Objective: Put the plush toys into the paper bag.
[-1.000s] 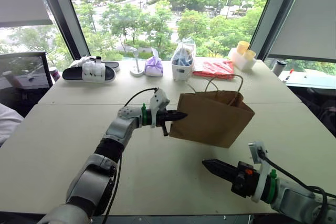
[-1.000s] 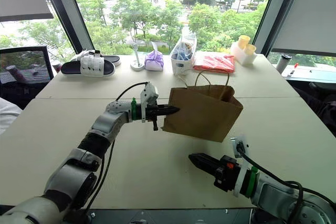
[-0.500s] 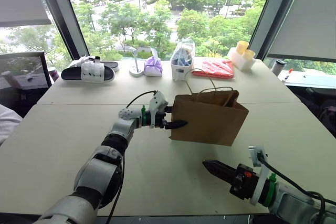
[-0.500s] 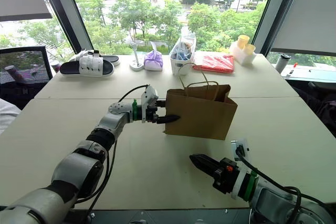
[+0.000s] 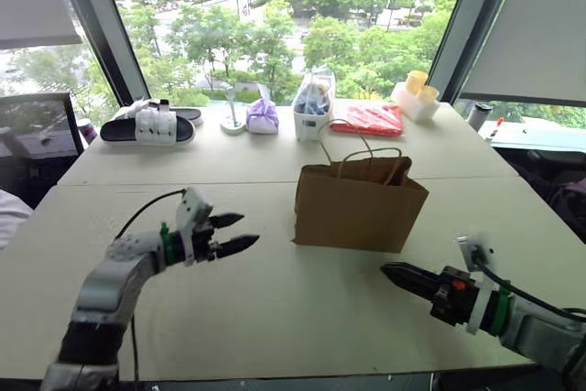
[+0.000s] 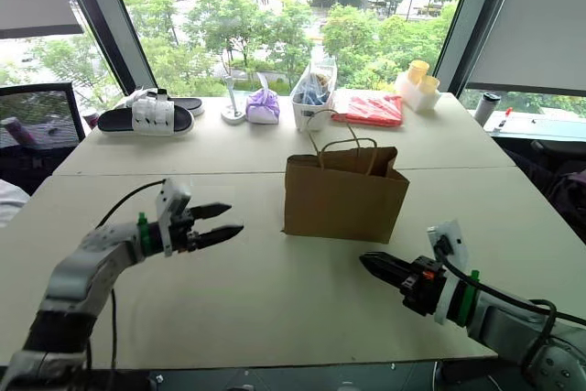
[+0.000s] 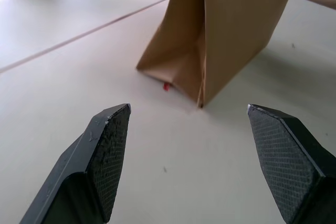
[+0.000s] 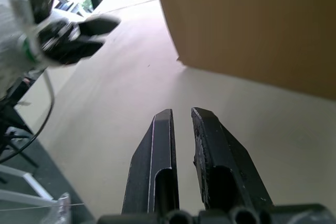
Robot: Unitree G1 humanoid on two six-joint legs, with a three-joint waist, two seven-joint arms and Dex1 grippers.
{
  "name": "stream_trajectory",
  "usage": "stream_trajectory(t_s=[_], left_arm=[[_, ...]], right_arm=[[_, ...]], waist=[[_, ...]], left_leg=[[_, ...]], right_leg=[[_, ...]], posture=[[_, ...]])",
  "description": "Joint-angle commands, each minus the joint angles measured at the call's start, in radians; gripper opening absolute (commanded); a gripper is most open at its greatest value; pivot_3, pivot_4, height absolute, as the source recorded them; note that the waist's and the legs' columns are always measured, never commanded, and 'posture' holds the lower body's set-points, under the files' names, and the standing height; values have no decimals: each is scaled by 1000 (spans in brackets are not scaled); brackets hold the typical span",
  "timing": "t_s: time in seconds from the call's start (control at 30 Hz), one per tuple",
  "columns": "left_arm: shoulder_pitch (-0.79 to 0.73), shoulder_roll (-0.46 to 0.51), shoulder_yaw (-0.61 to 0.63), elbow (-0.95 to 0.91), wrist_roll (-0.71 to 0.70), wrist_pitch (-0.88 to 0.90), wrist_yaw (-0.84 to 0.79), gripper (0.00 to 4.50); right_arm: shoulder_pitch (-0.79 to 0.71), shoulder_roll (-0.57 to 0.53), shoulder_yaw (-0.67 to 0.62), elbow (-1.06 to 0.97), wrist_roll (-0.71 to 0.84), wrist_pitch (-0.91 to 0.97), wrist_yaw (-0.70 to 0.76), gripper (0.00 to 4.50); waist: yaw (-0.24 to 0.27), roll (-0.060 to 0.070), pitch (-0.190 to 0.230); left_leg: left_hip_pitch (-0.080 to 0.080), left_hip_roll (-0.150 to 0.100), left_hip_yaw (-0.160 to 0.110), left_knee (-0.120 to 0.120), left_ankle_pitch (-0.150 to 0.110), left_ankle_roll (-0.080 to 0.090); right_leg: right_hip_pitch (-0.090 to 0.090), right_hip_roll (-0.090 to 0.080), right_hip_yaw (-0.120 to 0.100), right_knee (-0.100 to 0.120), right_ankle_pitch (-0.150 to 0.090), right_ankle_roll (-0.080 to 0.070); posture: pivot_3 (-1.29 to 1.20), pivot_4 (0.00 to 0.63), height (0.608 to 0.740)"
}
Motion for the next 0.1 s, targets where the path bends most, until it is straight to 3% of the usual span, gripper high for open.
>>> stream_trajectory(t_s=[0.03,0.1], left_arm=[[99,7,62,-211,-99,110,84,3625],[158,-4,73,-273,-115,129,128,3625]], right_arm=[[11,-34,-24,20,-68,-37,85,525],[21,-53,-1,50,-119,-46,130,525]], waist=[[14,0,0],[18,0,0]], left_leg=[[0,0,0,0,0,0],[0,0,1,1,0,0]], right_leg=[[0,0,0,0,0,0],[1,0,0,-1,-1,-2]], posture=[[0,150,740],[0,150,740]])
